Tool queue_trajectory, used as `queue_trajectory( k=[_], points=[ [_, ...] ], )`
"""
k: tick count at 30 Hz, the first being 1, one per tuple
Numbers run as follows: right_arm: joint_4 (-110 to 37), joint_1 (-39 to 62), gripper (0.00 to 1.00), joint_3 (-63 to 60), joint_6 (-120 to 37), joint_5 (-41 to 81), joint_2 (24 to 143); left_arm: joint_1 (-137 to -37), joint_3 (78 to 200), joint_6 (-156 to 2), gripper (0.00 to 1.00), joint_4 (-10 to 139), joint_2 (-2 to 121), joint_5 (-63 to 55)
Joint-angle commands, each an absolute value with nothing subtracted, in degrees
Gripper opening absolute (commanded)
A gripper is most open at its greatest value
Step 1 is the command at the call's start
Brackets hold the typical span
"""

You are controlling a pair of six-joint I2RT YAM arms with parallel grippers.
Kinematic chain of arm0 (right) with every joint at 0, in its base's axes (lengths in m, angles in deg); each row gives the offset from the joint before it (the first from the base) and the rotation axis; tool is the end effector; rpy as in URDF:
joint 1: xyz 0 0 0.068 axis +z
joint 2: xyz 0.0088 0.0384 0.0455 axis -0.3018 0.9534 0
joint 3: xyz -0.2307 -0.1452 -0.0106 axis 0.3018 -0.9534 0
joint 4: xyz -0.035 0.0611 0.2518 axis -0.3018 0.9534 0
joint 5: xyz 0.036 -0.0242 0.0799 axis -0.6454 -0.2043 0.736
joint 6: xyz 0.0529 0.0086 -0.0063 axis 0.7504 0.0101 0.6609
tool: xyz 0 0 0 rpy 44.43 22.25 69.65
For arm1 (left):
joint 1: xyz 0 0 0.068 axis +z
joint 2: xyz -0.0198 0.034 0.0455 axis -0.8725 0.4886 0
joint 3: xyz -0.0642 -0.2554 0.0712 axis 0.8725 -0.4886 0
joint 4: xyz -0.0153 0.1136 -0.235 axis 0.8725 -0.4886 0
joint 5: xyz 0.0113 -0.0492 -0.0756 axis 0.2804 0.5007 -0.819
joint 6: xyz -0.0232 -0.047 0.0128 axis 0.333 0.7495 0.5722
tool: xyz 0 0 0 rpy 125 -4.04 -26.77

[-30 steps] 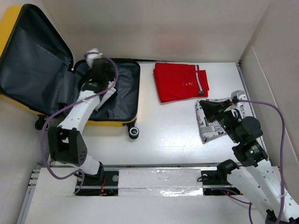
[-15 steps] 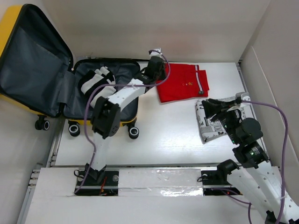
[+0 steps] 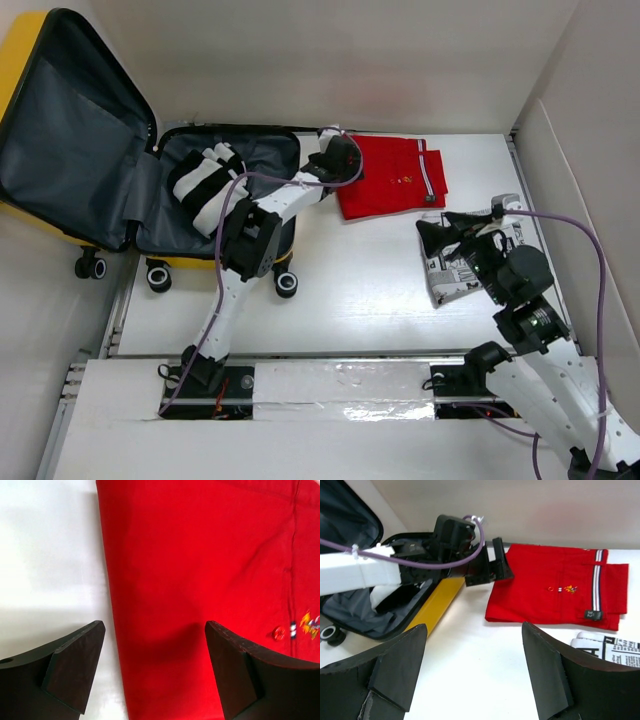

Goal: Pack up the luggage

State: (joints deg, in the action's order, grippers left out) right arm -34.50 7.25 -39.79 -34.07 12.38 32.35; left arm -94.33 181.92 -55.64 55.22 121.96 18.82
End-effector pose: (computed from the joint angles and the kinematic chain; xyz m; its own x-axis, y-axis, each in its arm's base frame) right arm 0.1233 0.0569 0.3466 -0.0272 0.2604 -0.9651 -0.4239 0.8713 0.2471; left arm 0.4702 -0.3014 0.1992 -0.5399 -0.2656 -0.7987 0.0769 0.9294 -0.3610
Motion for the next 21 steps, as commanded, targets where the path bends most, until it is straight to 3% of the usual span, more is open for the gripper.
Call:
queue_trajectory(
  k=[1, 9, 15, 18, 19, 21],
  points=[
    [-36.58, 7.48, 0.82, -39.97, -35.23, 16.29, 32.89, -92.57, 185.38, -53.39, 0.80, 57.25, 123.83, 15.08],
    [-38.96, 7.48, 0.83, -39.80, -35.23, 18.76, 34.13, -91.51, 194.16, -49.97, 0.80, 57.34, 132.80, 6.81],
    [-39.05, 7.48, 0.83, -39.71, -35.41, 19.55, 33.78, -90.37, 197.85, -43.74, 0.71, 59.18, 137.89, -1.26],
    [-39.05, 7.48, 0.83, -39.71, -35.41, 20.17, 33.16, -90.37, 197.95, -40.83, 0.49, 62.16, 139.31, -4.00],
    [-38.96, 7.48, 0.83, -39.71, -35.58, 20.25, 32.90, -90.37, 197.42, -40.48, 0.34, 63.92, 139.31, -4.09],
    [-38.70, 7.48, 0.83, -39.71, -35.58, 20.17, 31.93, -90.89, 195.93, -40.12, 0.21, 67.42, 138.17, -3.92]
  ],
)
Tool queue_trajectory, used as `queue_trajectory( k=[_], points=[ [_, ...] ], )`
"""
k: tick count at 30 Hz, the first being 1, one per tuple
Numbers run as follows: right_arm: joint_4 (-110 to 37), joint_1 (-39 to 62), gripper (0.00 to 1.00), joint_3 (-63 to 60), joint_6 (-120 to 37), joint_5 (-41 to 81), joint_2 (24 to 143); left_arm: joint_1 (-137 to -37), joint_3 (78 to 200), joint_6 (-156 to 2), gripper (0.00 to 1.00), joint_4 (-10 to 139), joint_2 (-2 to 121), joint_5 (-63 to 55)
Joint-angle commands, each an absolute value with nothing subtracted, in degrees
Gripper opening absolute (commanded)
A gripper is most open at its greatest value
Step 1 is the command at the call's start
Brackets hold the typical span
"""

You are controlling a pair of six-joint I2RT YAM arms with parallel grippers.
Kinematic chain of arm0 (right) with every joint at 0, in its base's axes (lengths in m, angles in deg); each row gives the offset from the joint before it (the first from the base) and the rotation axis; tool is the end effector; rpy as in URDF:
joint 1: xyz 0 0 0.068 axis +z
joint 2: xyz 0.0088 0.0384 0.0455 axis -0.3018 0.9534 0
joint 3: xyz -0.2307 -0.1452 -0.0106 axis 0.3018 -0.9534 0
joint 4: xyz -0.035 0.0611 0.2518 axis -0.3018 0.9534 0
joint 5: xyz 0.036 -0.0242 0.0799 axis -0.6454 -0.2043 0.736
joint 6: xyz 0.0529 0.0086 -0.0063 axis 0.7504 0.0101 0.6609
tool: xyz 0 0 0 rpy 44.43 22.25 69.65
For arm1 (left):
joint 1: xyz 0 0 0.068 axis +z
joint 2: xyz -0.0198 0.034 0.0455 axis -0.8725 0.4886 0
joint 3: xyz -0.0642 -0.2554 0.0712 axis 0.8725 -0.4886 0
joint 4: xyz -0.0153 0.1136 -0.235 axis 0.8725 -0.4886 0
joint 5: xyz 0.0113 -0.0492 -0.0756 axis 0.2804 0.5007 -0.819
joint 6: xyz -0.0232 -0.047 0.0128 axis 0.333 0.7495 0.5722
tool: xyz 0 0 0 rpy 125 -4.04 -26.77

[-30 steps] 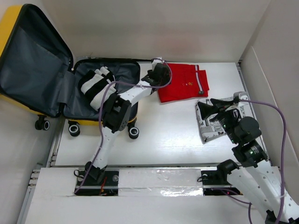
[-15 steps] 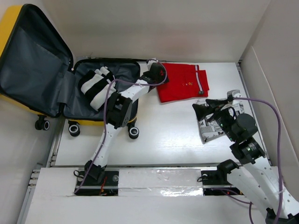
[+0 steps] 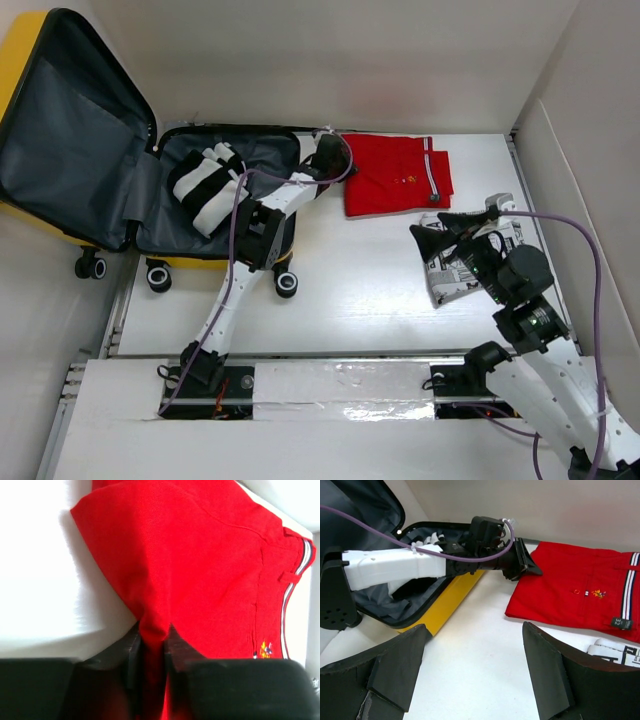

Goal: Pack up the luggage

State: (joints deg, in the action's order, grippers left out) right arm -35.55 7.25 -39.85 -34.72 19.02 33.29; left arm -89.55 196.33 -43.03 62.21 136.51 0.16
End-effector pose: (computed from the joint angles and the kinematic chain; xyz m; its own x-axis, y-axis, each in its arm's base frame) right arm 0.1247 0.0621 0.3463 -0.0458 0.2380 -0.9702 -0.5234 0.8215 0.2263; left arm 0.5276 -0.2930 0.1551 -0.6233 -0.4633 -0.6300 0.1388 0.7273 -0.6721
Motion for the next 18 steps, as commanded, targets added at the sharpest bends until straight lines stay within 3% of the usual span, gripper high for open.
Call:
queue_trajectory(
  k=[1, 3, 11, 18],
  points=[
    [-38.78, 7.48, 0.82, -39.80, -35.58, 20.08, 31.58, -90.90, 193.31, -40.21, 0.08, 69.02, 137.30, -3.57],
    [-38.87, 7.48, 0.82, -39.97, -35.58, 20.08, 30.53, -90.90, 191.10, -41.52, 0.00, 71.48, 134.75, -1.39],
    [-40.36, 7.48, 0.82, -40.41, -34.97, 21.57, 31.40, -90.90, 188.54, -51.01, 0.00, 73.78, 127.28, -4.27],
    [-41.07, 7.48, 0.82, -40.94, -34.53, 21.14, 31.58, -89.59, 191.53, -59.81, 0.00, 66.75, 115.15, -9.89]
  ],
)
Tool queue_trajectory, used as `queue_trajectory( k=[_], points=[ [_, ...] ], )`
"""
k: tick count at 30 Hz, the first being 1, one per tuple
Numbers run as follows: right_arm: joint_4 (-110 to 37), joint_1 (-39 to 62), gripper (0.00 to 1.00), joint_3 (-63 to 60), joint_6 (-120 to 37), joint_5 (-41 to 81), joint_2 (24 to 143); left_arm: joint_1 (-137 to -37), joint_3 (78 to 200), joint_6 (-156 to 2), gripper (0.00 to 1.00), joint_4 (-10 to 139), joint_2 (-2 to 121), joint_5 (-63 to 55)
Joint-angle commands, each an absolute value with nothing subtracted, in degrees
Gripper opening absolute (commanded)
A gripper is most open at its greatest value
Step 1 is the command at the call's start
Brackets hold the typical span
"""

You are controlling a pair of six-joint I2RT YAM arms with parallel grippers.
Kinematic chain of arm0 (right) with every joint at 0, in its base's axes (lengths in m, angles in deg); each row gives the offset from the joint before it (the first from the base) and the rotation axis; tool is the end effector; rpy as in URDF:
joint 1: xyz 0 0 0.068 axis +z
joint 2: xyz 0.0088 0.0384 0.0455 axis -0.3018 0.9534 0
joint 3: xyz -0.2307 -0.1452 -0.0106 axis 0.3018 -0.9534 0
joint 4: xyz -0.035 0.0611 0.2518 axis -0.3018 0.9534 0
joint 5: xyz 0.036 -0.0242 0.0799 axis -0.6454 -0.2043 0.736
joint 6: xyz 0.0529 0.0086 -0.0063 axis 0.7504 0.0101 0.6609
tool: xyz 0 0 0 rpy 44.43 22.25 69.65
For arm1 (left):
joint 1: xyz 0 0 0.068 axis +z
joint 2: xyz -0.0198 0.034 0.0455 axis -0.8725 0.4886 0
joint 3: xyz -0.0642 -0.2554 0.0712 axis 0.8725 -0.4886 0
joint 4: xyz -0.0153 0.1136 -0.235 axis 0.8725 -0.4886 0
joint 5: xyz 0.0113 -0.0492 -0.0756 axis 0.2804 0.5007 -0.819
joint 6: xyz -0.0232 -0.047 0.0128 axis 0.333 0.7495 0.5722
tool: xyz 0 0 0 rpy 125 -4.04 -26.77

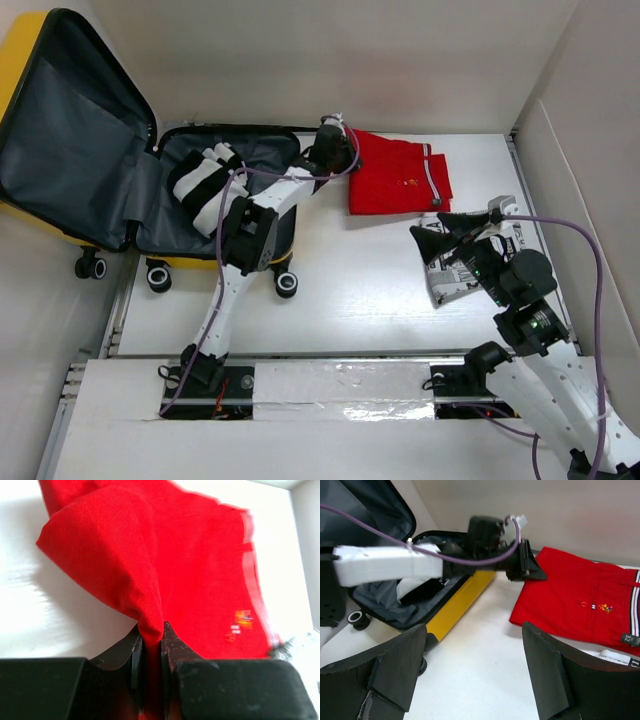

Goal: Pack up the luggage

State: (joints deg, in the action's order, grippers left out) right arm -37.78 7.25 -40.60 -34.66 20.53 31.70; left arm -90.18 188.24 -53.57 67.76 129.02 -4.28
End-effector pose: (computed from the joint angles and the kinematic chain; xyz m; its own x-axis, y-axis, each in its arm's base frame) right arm 0.1191 0.0605 0.3492 -0.0045 0.2574 -0.9663 -0.5557 0.8028 0.2164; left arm 0.5095 -0.2935 0.1908 -0.5677 -0.3234 -0.7571 0.3498 0.7378 -0.5774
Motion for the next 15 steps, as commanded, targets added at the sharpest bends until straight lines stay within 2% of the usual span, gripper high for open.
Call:
queue_trajectory(
  k=[1, 9, 13, 14, 15],
  points=[
    [-41.16, 7.48, 0.82, -41.03, -34.44, 21.05, 31.58, -89.58, 191.62, -60.16, 0.00, 66.22, 113.83, -10.85],
    [-40.28, 7.48, 0.82, -41.47, -34.44, 19.20, 30.35, -84.58, 189.69, -65.61, 0.00, 57.18, 99.61, -14.37],
    [-39.93, 7.48, 0.83, -41.47, -34.44, 19.20, 29.56, -79.31, 179.79, -66.23, 0.00, 56.90, 91.25, -15.69],
    [-39.93, 7.48, 0.83, -41.64, -34.53, 19.98, 29.73, -73.29, 173.75, -65.53, 0.00, 58.03, 86.62, -17.00],
    [-39.93, 7.48, 0.83, -41.64, -34.53, 19.99, 29.73, -73.23, 173.69, -65.52, 0.00, 58.05, 86.57, -17.02]
  ],
)
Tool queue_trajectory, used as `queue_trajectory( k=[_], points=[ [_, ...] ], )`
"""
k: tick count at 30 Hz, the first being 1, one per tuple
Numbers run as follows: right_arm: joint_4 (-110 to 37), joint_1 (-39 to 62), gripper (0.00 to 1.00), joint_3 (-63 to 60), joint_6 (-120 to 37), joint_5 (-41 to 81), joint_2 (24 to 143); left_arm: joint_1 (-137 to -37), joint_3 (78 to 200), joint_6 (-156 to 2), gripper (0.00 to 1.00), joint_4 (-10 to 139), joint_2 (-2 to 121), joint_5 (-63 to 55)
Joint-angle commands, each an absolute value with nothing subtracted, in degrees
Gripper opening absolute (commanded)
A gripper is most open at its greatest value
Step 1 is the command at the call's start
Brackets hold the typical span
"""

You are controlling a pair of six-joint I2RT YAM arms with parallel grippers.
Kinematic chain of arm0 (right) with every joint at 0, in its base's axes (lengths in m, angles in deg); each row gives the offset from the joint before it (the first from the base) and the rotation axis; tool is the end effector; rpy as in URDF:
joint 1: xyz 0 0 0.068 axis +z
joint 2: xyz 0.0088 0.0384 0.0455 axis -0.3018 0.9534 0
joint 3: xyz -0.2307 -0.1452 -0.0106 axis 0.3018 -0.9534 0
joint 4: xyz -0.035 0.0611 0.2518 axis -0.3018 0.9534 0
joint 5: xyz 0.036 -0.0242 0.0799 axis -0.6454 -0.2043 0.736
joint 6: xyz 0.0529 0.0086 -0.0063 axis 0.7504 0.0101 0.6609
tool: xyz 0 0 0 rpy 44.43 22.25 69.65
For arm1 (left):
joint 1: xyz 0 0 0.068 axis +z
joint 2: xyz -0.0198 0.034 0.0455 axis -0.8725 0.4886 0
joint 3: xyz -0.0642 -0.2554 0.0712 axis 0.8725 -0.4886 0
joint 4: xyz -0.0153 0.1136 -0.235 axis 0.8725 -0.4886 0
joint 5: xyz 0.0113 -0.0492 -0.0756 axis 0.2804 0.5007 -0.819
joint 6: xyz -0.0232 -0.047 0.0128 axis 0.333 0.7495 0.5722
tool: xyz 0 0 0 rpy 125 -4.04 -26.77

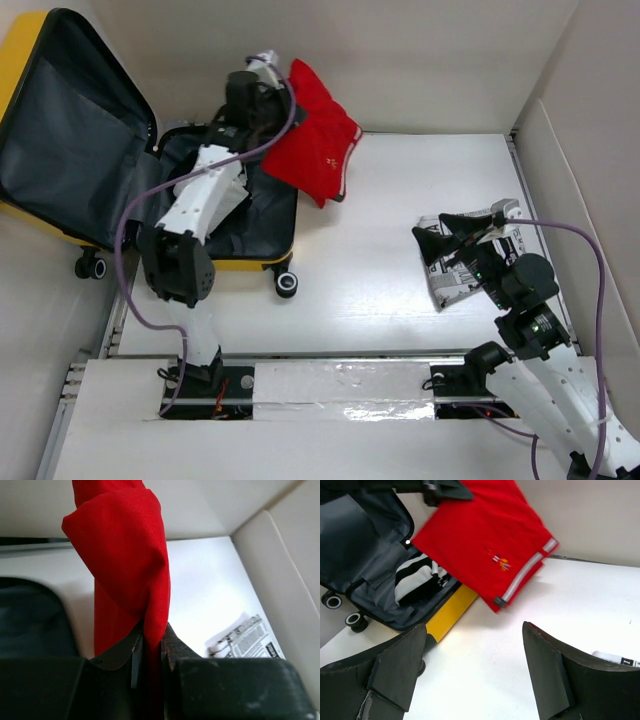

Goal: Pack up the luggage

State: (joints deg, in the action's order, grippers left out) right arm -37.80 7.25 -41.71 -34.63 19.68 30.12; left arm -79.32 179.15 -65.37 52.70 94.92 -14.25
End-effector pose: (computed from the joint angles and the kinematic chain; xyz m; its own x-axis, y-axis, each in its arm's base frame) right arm 0.1154 0.0582 0.3457 0.0057 0.2631 -0.9647 -0.5453 0.8095 0.2176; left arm 0.4348 -0.1580 0.4130 -0.3549 -0.2673 -0.8959 0.5030 0.7532 -0.4239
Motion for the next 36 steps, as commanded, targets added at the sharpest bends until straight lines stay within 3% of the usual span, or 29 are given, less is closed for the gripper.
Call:
queue_trajectory(
  k=[1, 6, 15, 25, 26, 28, 29, 31, 34, 36],
  points=[
    [-39.84, 7.48, 0.83, -41.56, -34.53, 20.08, 29.82, -71.67, 171.86, -65.44, 0.00, 59.09, 83.79, -17.54],
    [-39.40, 7.48, 0.83, -41.29, -34.97, 22.01, 29.65, -59.64, 157.73, -62.55, 0.00, 64.61, 76.75, -22.45],
    [-38.61, 7.48, 0.83, -41.20, -35.06, 21.66, 28.50, -46.61, 140.66, -64.73, 0.00, 67.62, 71.46, -21.15],
    [-38.26, 7.48, 0.84, -41.47, -35.41, 21.84, 28.68, -42.73, 135.63, -70.09, 0.00, 67.89, 76.46, -3.93],
    [-38.34, 7.48, 0.84, -41.64, -35.41, 21.75, 28.76, -42.73, 135.89, -70.36, 0.04, 67.72, 76.81, -3.75],
    [-39.04, 7.48, 0.84, -41.82, -35.32, 21.66, 29.46, -42.73, 136.33, -69.49, 0.25, 67.45, 77.60, -4.27],
    [-39.05, 7.48, 0.84, -41.82, -35.41, 21.84, 29.64, -42.73, 136.42, -69.30, 0.44, 67.45, 77.61, -4.45],
    [-39.22, 7.48, 0.84, -41.82, -35.41, 22.01, 30.43, -43.52, 135.90, -68.95, 0.62, 68.32, 75.87, -3.32],
    [-39.31, 7.48, 0.81, -41.82, -35.41, 22.01, 31.05, -45.98, 135.89, -68.51, 0.74, 69.29, 71.48, -2.51],
    [-39.40, 7.48, 0.72, -41.82, -35.41, 21.84, 31.49, -48.52, 136.24, -66.93, 0.80, 70.00, 69.01, -2.95]
  ],
)
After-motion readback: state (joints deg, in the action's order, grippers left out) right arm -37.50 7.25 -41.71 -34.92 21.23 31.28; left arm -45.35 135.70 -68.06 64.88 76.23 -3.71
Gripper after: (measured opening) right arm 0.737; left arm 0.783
